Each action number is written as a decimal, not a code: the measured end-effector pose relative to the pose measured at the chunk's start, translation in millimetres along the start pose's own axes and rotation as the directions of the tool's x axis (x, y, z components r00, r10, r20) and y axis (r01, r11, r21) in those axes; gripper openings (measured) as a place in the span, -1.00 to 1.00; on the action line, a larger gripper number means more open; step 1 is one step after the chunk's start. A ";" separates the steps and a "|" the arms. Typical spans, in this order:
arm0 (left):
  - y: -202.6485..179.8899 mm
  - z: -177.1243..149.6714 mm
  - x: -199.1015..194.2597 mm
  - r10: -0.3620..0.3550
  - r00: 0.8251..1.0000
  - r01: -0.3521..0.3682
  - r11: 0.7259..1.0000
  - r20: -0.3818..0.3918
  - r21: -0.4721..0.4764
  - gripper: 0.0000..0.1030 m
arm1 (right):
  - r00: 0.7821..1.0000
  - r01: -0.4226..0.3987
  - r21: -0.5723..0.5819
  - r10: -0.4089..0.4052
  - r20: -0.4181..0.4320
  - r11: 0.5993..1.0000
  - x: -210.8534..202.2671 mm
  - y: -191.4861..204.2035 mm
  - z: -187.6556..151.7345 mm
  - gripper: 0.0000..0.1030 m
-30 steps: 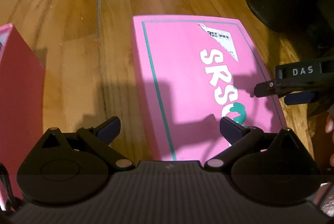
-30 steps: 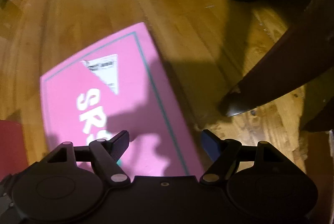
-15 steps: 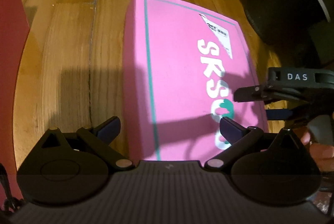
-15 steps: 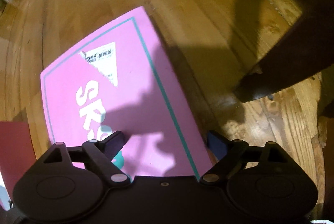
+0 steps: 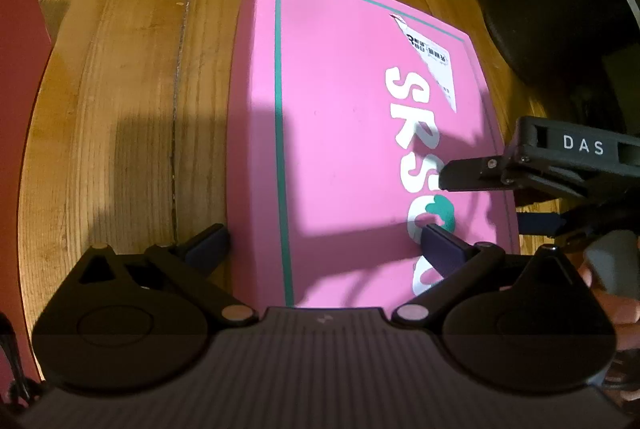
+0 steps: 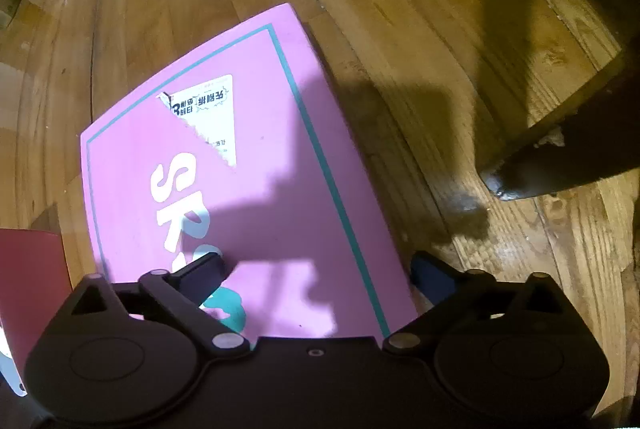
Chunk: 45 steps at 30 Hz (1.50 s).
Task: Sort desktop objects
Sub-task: 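Grasp one lid edge with the right gripper while the left gripper grips the lid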
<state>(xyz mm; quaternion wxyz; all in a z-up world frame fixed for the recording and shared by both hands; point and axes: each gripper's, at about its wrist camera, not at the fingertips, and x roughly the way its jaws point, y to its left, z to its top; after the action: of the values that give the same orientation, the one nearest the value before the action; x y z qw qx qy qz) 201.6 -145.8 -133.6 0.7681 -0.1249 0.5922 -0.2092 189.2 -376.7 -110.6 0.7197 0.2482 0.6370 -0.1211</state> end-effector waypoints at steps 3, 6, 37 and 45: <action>3.7 0.6 1.0 -0.016 1.000 0.016 1.000 -0.001 -0.013 1.00 | 1.000 -0.003 -0.001 0.003 -0.007 1.000 1.5 0.5 1.9 1.00; 6.5 0.3 2.2 -0.029 1.000 0.029 0.999 0.000 -0.020 1.00 | 1.000 -0.005 -0.003 0.005 -0.005 1.000 2.4 1.1 2.2 1.00; 11.7 0.4 -1.2 -0.032 0.999 0.032 0.999 0.019 -0.014 1.00 | 0.998 -0.057 -0.077 0.059 0.016 0.995 9.3 9.9 2.5 1.00; 9.0 -11.1 -2.6 -0.028 0.995 0.030 0.999 0.100 -0.017 1.00 | 0.999 -0.038 -0.098 0.041 0.033 0.994 8.3 19.6 1.8 1.00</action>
<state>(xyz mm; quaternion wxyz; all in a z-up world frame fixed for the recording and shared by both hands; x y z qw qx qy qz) 191.9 -136.0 -138.3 0.7924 -0.1509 0.5532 -0.2081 201.7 -359.8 -114.6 0.7444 0.2231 0.6243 -0.0798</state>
